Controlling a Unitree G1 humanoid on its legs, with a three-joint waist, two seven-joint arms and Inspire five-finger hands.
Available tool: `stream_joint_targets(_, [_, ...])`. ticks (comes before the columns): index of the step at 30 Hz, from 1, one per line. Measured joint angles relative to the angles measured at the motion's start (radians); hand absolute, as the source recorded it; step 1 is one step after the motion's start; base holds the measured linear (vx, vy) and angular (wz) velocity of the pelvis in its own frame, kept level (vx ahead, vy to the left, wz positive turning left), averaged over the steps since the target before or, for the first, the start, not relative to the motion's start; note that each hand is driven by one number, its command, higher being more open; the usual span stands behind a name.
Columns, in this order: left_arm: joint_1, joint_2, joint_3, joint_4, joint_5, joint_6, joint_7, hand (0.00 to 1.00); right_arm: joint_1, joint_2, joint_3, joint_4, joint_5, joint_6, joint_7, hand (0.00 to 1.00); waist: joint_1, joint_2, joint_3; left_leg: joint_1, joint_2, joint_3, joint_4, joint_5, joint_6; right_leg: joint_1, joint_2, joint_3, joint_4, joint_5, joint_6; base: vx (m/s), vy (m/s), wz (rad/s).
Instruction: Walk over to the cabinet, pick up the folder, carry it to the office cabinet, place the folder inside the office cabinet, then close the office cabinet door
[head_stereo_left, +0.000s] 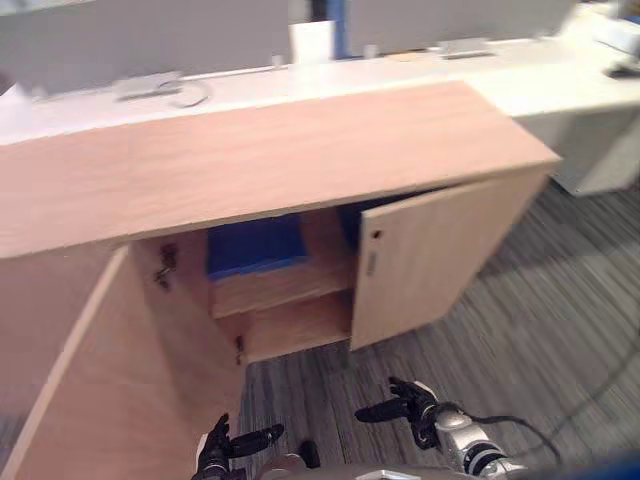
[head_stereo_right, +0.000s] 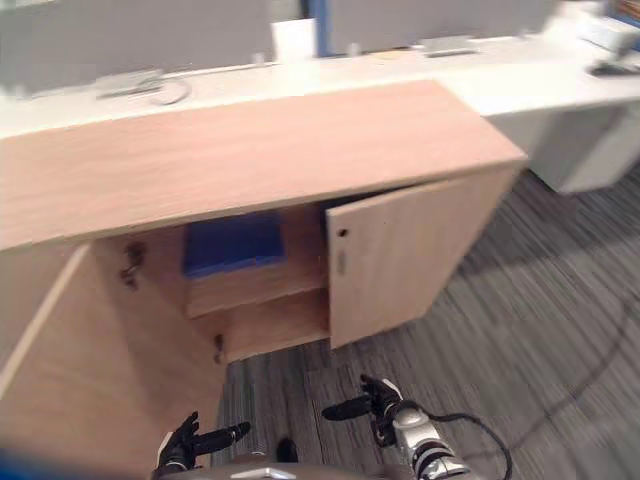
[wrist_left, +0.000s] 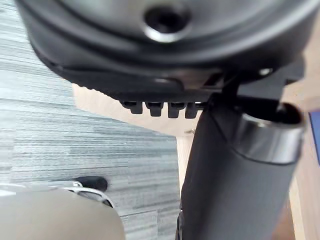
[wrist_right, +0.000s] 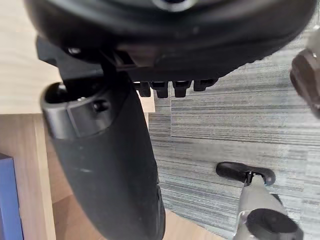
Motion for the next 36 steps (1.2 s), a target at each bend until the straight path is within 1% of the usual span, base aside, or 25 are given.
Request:
stream_joint_targets(1, [-0.005,0.01,-0.013,0.0,0.001,0.004,0.001,1.0,0.019,0.024,-0.054,0.004,0.003,-0.005,-0.018,1.0,-0.002,-0.015,-0.007,-0.012,-0.009,-0.075,0.008,0.001,-0.005,0.0,0.05,0.143,-0.062,-0.014,0.033,0.16,-0.066,1.81])
stream_joint_targets(2, [-0.009,0.015,-0.021,0.0,0.001,0.004,0.003,1.0,0.029,0.033,-0.08,0.009,0.004,-0.008,-0.027,1.0,-0.002,-0.02,-0.011,-0.021,-0.015,-0.113,0.013,0.0,-0.009,0.001,0.067,0.199,-0.086,-0.014,0.049,0.16,-0.127,2.1])
stream_joint_targets(3, [-0.026,0.024,-0.031,0.0,0.006,0.004,0.01,1.0,0.047,0.045,-0.13,0.025,0.018,-0.01,-0.045,1.0,-0.01,-0.027,-0.014,-0.046,-0.032,-0.208,0.038,-0.005,-0.026,0.019,0.093,0.271,-0.138,-0.02,0.085,0.12,-0.147,1.82])
stream_joint_targets(4, [-0.035,0.029,-0.036,0.0,0.008,0.003,0.014,1.0,0.053,0.049,-0.154,0.037,0.041,-0.009,-0.054,1.0,-0.014,-0.036,-0.018,-0.06,-0.041,-0.249,0.05,-0.008,-0.035,0.028,0.1,0.29,-0.161,-0.019,0.107,0.17,-0.363,2.49])
stream_joint_targets(5, [-0.046,0.043,-0.039,-0.001,0.01,0.002,0.03,1.0,0.063,0.067,-0.211,0.077,0.09,-0.005,-0.085,1.0,-0.012,-0.068,-0.014,-0.071,-0.066,-0.334,0.081,-0.019,-0.065,0.066,0.105,0.296,-0.253,0.011,0.172,0.12,-0.366,1.75])
stream_joint_targets(7, [-0.04,0.063,-0.033,-0.005,0.009,0.002,0.037,1.0,0.066,0.084,-0.221,0.085,0.12,-0.005,-0.099,1.0,-0.008,-0.108,-0.018,-0.08,-0.082,-0.366,0.103,-0.037,-0.096,0.081,0.104,0.276,-0.317,0.054,0.19,0.05,-0.305,1.0])
stream_joint_targets(8, [-0.037,0.061,-0.027,-0.002,0.009,0.003,0.043,1.0,0.067,0.085,-0.232,0.086,0.12,-0.005,-0.106,1.0,-0.003,-0.103,-0.018,-0.088,-0.066,-0.381,0.118,-0.05,-0.115,0.11,0.121,0.261,-0.352,0.027,0.189,0.04,-0.267,0.32])
stream_joint_targets(10, [-0.015,0.026,0.008,0.001,0.0,0.002,0.041,1.0,0.07,0.073,-0.239,0.082,0.106,-0.01,-0.125,1.0,0.006,-0.057,-0.016,-0.079,0.014,-0.407,0.126,-0.069,-0.153,0.153,0.211,0.228,-0.4,0.033,0.16,0.08,-0.329,0.13])
stream_joint_targets(13, [0.002,0.017,0.028,0.001,-0.053,-0.003,0.041,1.0,0.104,0.068,-0.233,0.078,0.068,-0.015,-0.13,1.0,0.006,-0.052,-0.014,-0.054,0.077,-0.437,0.108,-0.067,-0.189,0.215,0.283,0.184,-0.437,0.028,0.14,0.06,-0.246,0.26])
stream_joint_targets(15, [-0.001,0.014,0.052,0.003,-0.095,-0.008,0.042,1.0,0.106,0.068,-0.217,0.078,0.069,-0.027,-0.138,1.0,0.005,-0.069,0.0,-0.054,0.101,-0.439,0.092,-0.047,-0.209,0.228,0.309,0.155,-0.443,0.016,0.112,0.02,-0.227,0.42])
stream_joint_targets(17, [-0.007,0.029,0.055,0.004,-0.135,-0.006,0.042,1.0,0.111,0.067,-0.215,0.08,0.068,-0.033,-0.14,1.0,-0.001,-0.088,0.019,-0.078,0.105,-0.359,0.086,0.007,-0.191,0.246,0.312,0.099,-0.451,0.012,0.101,-0.03,-0.158,0.74])
stream_joint_targets(18, [-0.009,0.04,0.055,0.003,-0.152,-0.008,0.044,1.0,0.121,0.065,-0.22,0.08,0.063,-0.033,-0.14,1.0,-0.011,-0.106,0.018,-0.095,0.126,-0.184,0.081,0.019,-0.131,0.246,0.307,0.049,-0.462,0.014,0.083,-0.06,-0.103,0.99])
stream_joint_targets(19, [-0.023,0.039,0.057,0.007,-0.165,-0.004,0.042,1.0,0.13,0.059,-0.221,0.077,0.037,-0.035,-0.139,1.0,-0.014,-0.096,0.035,-0.127,0.188,0.064,0.195,-0.037,-0.082,0.253,0.309,0.008,-0.463,0.013,0.073,-0.05,-0.085,0.97])
stream_joint_targets(20, [-0.024,0.037,0.057,0.009,-0.171,-0.003,0.042,1.0,0.132,0.05,-0.222,0.075,0.035,-0.036,-0.139,1.0,-0.015,-0.086,0.044,-0.139,0.217,0.165,0.268,-0.063,-0.073,0.261,0.309,-0.009,-0.463,0.013,0.073,-0.01,-0.033,0.87])
stream_joint_targets(21, [-0.021,0.027,0.055,0.012,-0.171,-0.004,0.044,1.0,0.134,0.031,-0.248,0.072,0.038,-0.033,-0.138,1.0,-0.018,-0.064,0.051,-0.154,0.258,0.307,0.387,-0.12,-0.053,0.27,0.306,-0.046,-0.461,0.013,0.072,0.03,0.048,0.88])
stream_joint_targets(22, [-0.02,0.017,0.053,0.023,-0.171,-0.004,0.042,1.0,0.139,0.017,-0.272,0.068,0.037,-0.033,-0.139,1.0,-0.023,-0.038,0.054,-0.157,0.282,0.403,0.471,-0.174,-0.015,0.274,0.295,-0.084,-0.453,0.01,0.077,0.03,0.091,0.88])
stream_joint_targets(23, [-0.021,0.014,0.051,0.03,-0.171,-0.004,0.042,1.0,0.142,0.015,-0.29,0.064,0.039,-0.031,-0.14,1.0,-0.025,-0.027,0.055,-0.16,0.293,0.448,0.508,-0.198,0.0,0.277,0.289,-0.102,-0.442,0.004,0.087,0.05,0.152,0.94])
stream_joint_targets(24, [-0.024,0.002,0.046,0.041,-0.17,-0.005,0.039,1.0,0.148,0.01,-0.317,0.05,0.039,-0.03,-0.141,1.0,-0.024,0.001,0.056,-0.167,0.294,0.488,0.519,-0.22,0.019,0.281,0.283,-0.129,-0.405,-0.02,0.112,0.07,0.206,1.09])
stream_joint_targets(26, [-0.036,0.011,0.045,0.05,-0.167,-0.006,0.031,1.0,0.146,0.023,-0.352,0.049,0.04,-0.029,-0.139,1.0,-0.028,-0.008,0.056,-0.17,0.202,0.439,0.417,-0.22,0.026,0.28,0.264,-0.167,-0.401,-0.046,0.098,0.06,0.154,1.28])
stream_joint_targets(28, [-0.056,0.018,0.044,0.062,-0.167,-0.005,0.021,1.0,0.145,0.042,-0.402,0.051,0.05,-0.029,-0.141,1.0,-0.034,-0.032,0.054,-0.17,0.078,0.362,0.293,-0.149,0.041,0.299,0.254,-0.201,-0.443,-0.04,0.058,0.05,0.029,1.48])
stream_joint_targets(29, [-0.058,0.015,0.044,0.063,-0.166,-0.005,0.021,1.0,0.144,0.042,-0.409,0.049,0.055,-0.031,-0.141,1.0,-0.033,-0.033,0.052,-0.169,0.058,0.351,0.266,-0.135,0.041,0.303,0.248,-0.22,-0.443,-0.039,0.056,0.04,0.011,1.17])
stream_joint_targets(31, [-0.064,0.008,0.045,0.072,-0.166,-0.002,0.02,1.0,0.131,0.051,-0.442,0.036,0.083,-0.036,-0.141,1.0,-0.034,-0.026,0.057,-0.136,-0.021,0.313,0.11,-0.047,0.043,0.301,0.224,-0.274,-0.433,-0.028,0.049,0.02,0.011,0.84])
stream_joint_targets(32, [-0.059,0.0,0.045,0.073,-0.158,-0.001,0.018,1.0,0.131,0.058,-0.443,0.018,0.082,-0.04,-0.14,1.0,-0.045,-0.018,0.055,-0.077,-0.073,0.286,-0.073,0.049,0.028,0.295,0.221,-0.301,-0.428,-0.009,0.036,0.01,0.002,0.63])
stream_joint_targets(34, [-0.053,-0.005,0.045,0.076,-0.149,0.0,0.013,1.0,0.131,0.061,-0.45,0.011,0.082,-0.042,-0.14,1.0,-0.048,-0.015,0.056,-0.025,-0.091,0.28,-0.198,0.095,0.015,0.297,0.225,-0.315,-0.424,0.001,0.042,0.01,-0.006,0.34])
stream_joint_targets(36, [-0.043,0.004,0.05,0.075,-0.149,0.003,-0.008,1.0,0.133,0.071,-0.489,0.004,0.082,-0.039,-0.143,1.0,-0.063,-0.025,0.064,-0.011,-0.085,0.283,-0.197,0.091,0.021,0.318,0.229,-0.34,-0.417,0.003,0.039,-0.02,-0.04,0.17])
